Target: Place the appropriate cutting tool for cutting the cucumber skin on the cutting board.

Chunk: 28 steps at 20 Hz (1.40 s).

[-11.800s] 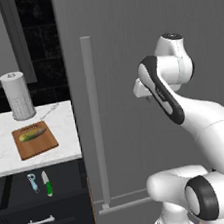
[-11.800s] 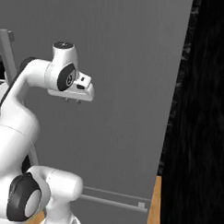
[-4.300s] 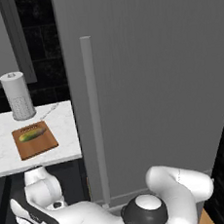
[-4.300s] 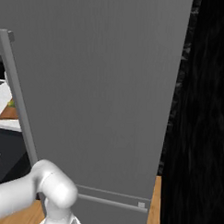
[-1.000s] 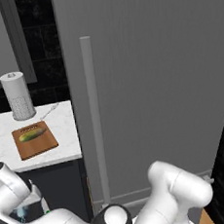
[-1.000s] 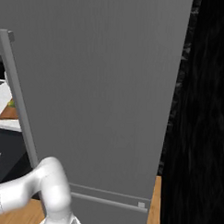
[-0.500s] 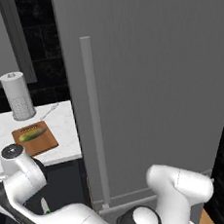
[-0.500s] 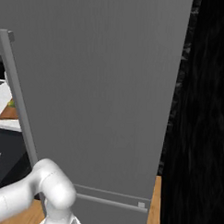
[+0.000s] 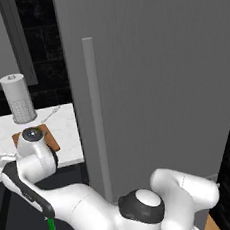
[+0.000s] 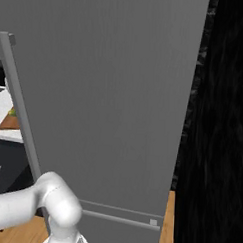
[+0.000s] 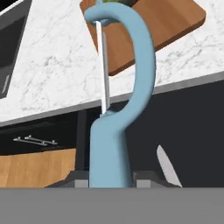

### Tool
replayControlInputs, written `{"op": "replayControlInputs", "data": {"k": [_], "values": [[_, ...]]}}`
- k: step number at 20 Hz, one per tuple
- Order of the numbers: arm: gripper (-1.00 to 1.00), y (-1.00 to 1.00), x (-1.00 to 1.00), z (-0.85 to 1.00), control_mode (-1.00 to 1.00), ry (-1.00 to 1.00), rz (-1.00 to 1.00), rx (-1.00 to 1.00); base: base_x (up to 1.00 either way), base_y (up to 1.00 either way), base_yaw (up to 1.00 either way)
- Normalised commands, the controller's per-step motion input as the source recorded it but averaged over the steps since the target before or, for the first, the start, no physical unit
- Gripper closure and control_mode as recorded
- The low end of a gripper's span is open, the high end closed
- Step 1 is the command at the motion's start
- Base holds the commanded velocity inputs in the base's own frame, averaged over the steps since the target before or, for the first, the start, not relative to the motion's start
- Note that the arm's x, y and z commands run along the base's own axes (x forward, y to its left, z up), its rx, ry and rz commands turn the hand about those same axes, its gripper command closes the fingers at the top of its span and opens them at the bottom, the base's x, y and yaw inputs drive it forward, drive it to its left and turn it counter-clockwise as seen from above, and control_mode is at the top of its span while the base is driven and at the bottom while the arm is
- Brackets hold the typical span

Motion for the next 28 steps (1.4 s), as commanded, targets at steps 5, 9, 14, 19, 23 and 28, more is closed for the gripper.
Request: {"op": "replayControlInputs", "data": {"k": [5,9,14,19,23,28], "values": [[1.0,0.02,0.59,0.2,-1.0,0.0,-0.2,0.0,0.0,0.0,0.0],[1.0,0.0,0.32,0.19,-1.0,0.0,-0.28,0.0,0.0,0.0,0.0],[1.0,-0.01,0.2,-0.06,-1.0,0.0,-0.2,0.0,0.0,0.0,0.0],[1.0,-0.01,0.31,-0.02,-1.0,0.01,-0.09,0.0,0.0,0.0,0.0],[1.0,0.0,0.41,0.0,-1.0,0.07,-0.14,0.0,0.0,0.0,0.0],[1.0,0.0,0.29,-0.06,-1.0,0.06,-0.1,-0.03,0.0,0.0,0.0]]}}
